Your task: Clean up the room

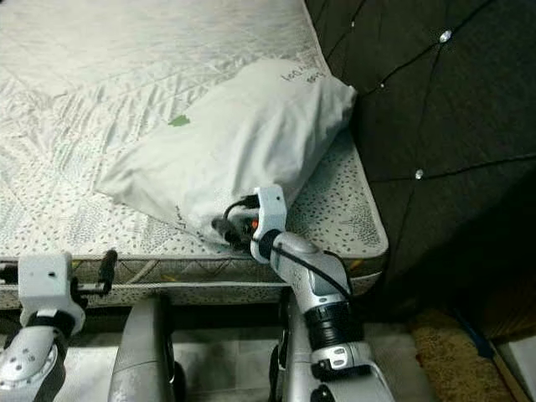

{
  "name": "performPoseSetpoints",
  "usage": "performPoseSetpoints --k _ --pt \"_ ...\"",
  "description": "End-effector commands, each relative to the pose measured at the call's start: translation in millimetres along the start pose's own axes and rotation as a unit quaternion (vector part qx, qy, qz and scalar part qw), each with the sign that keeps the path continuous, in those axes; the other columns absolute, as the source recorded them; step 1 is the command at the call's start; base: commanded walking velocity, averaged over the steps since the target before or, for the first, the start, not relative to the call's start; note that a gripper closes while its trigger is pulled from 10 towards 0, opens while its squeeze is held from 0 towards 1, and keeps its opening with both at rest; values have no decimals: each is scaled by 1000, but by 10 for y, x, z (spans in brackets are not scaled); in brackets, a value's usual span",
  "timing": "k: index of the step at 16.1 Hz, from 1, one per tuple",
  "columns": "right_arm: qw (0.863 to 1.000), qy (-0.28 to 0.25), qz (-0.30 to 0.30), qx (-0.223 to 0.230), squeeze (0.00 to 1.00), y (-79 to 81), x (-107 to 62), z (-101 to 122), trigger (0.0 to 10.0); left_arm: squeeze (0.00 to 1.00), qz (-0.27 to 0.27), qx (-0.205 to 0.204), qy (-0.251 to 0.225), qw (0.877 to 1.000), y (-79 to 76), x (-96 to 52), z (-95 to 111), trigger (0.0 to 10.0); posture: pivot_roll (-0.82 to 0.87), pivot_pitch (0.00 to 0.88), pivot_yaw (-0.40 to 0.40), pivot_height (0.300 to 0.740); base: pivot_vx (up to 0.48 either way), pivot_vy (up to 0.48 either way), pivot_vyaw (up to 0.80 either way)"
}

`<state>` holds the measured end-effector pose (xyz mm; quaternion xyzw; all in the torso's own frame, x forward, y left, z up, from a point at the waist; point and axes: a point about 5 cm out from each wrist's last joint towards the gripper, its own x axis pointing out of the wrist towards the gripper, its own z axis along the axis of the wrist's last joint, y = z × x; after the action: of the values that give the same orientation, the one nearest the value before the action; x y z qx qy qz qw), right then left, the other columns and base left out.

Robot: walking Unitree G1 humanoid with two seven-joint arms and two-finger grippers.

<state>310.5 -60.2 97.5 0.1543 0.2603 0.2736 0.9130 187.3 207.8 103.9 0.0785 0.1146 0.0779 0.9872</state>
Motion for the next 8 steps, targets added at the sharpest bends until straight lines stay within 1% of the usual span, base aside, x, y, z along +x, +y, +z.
performPoseSetpoints --k 1,4,5,7,8 --pt "999 -29 -28 -2 0 -53 -53 156 0 0 -2 3 14 1000 8 2 -49 10000 100 89 -39 543 0 0 0" --pt "998 -34 -61 1 0 -125 -55 172 0 0 -5 3 13 1000 -17 25 -53 10000 96 77 -39 543 0 0 0" --pt "996 -42 -78 1 0 -173 -54 208 0 0 -5 2 10 1000 -24 52 -42 10000 96 73 -40 543 0 0 0" --pt "996 -48 -80 1 0 -167 -48 243 0 0 -5 3 9 1000 -21 66 -38 10000 94 71 -40 543 0 0 0" --pt "996 -49 -80 7 0 -161 -38 250 0 0 -4 3 7 1000 -19 76 -32 10000 96 67 -41 543 0 0 0"
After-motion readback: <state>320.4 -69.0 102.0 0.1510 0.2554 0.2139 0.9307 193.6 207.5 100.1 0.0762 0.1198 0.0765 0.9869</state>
